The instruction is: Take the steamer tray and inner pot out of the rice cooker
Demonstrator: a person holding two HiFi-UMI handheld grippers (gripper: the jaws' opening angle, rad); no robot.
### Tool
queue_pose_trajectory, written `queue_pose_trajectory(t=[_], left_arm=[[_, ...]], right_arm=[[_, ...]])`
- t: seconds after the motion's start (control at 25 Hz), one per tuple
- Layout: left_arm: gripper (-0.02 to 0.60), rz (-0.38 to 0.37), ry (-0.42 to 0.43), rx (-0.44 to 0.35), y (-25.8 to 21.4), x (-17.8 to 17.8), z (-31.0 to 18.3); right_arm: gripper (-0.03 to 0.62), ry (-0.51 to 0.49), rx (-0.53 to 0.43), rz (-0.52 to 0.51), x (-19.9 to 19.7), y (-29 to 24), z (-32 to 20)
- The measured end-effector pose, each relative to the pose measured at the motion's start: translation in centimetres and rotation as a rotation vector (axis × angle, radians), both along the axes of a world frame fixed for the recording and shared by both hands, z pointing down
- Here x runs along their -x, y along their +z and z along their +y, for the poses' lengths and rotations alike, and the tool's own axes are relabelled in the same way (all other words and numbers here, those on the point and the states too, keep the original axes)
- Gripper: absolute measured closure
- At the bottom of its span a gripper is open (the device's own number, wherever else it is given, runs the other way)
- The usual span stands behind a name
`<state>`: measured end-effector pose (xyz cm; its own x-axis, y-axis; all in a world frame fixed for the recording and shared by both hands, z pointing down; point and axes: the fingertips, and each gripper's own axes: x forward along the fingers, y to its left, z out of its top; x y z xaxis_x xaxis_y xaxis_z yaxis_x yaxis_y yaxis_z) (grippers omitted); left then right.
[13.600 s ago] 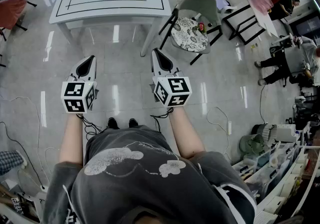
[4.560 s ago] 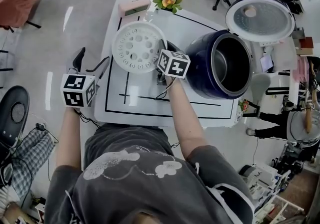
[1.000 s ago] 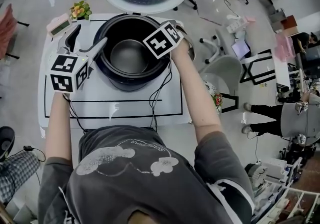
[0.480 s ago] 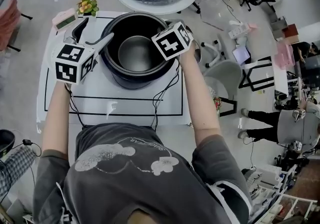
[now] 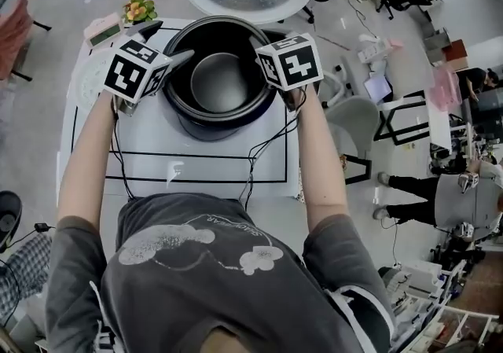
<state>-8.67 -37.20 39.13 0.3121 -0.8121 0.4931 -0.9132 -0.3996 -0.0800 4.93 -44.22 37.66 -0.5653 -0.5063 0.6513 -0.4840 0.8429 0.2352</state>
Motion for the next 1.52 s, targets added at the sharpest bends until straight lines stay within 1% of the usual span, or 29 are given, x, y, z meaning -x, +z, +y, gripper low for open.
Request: queue_pose_trajectory(t=[0.16, 0.28, 0.36, 0.4, 0.44, 0.48, 0.52, 0.64, 0.72, 0.8, 0.84, 0.88, 0.92, 1.04, 1.16, 1.28, 1.4, 1.52], left_arm=[[0.186, -0.076, 0.05, 0.11, 1.5, -1.4, -1.2], [0.187, -0.103, 0.068, 0.181, 2.4, -2.0, -1.7], [0.196, -0.143, 0.071, 0.213, 2.9, -2.1, -1.8], [0.224, -0.168, 0.062, 0.218, 3.1, -1.9, -1.9], [0.282, -0.19, 0.044, 0.219, 3.4, -1.6, -2.1], [0.356, -0.204, 0.02, 0.22, 3.7, -1.2, -2.2], [0.387, -0.209, -0.004, 0.224, 4.2, -0.9, -2.3], [0.403, -0.204, -0.042, 0.233, 4.8, -0.6, -2.6], [0.417, -0.234, -0.06, 0.226, 4.3, -0.5, -2.7], [0.437, -0.273, -0.088, 0.248, 4.3, -0.2, -2.2], [0.444, -0.29, -0.097, 0.245, 4.1, -0.2, -2.0], [0.463, -0.302, -0.101, 0.229, 3.6, -0.3, -2.0], [0.468, -0.302, -0.105, 0.207, 2.9, -0.4, -2.2], [0.486, -0.265, -0.113, 0.14, 0.2, -0.8, -2.6], [0.497, -0.218, -0.144, 0.138, -0.4, -1.1, -2.3], [0.511, -0.162, -0.171, 0.101, -1.3, -1.5, -2.2], [0.525, -0.114, -0.188, 0.017, -3.7, -1.3, -2.0], [0.534, -0.101, -0.189, -0.057, -6.6, -1.1, -1.2]], right_arm=[[0.502, 0.001, -0.003, -0.025, -0.3, -0.4, 0.0], [0.503, 0.0, 0.005, -0.044, -0.2, -0.5, 0.0], [0.503, -0.001, 0.011, -0.054, -0.1, -0.6, 0.0], [0.503, -0.001, 0.011, -0.056, -0.1, -0.6, 0.0], [0.503, -0.001, 0.012, -0.059, -0.1, -0.5, 0.1], [0.503, -0.002, 0.014, -0.063, -0.2, -0.5, 0.1], [0.503, -0.003, 0.016, -0.067, -0.2, -0.4, 0.0], [0.503, -0.005, 0.022, -0.071, -0.2, -0.1, 0.0], [0.503, -0.004, 0.026, -0.08, -0.2, -0.2, 0.0], [0.503, -0.002, 0.028, -0.106, -0.2, -0.7, 0.1], [0.505, -0.001, 0.028, -0.122, -0.3, -1.0, 0.2], [0.505, -0.001, 0.025, -0.138, -0.3, -1.5, 0.3], [0.505, -0.001, 0.02, -0.153, -0.5, -2.0, 0.3], [0.505, -0.006, -0.006, -0.196, -0.9, -3.4, 0.2], [0.505, -0.022, -0.048, -0.222, -1.3, -4.4, 0.3], [0.505, -0.043, -0.088, -0.254, -1.7, -5.2, 0.5], [0.508, -0.065, -0.139, -0.301, -1.6, -7.2, 1.2], [0.511, -0.085, -0.185, -0.334, -1.4, -9.1, 2.1]])
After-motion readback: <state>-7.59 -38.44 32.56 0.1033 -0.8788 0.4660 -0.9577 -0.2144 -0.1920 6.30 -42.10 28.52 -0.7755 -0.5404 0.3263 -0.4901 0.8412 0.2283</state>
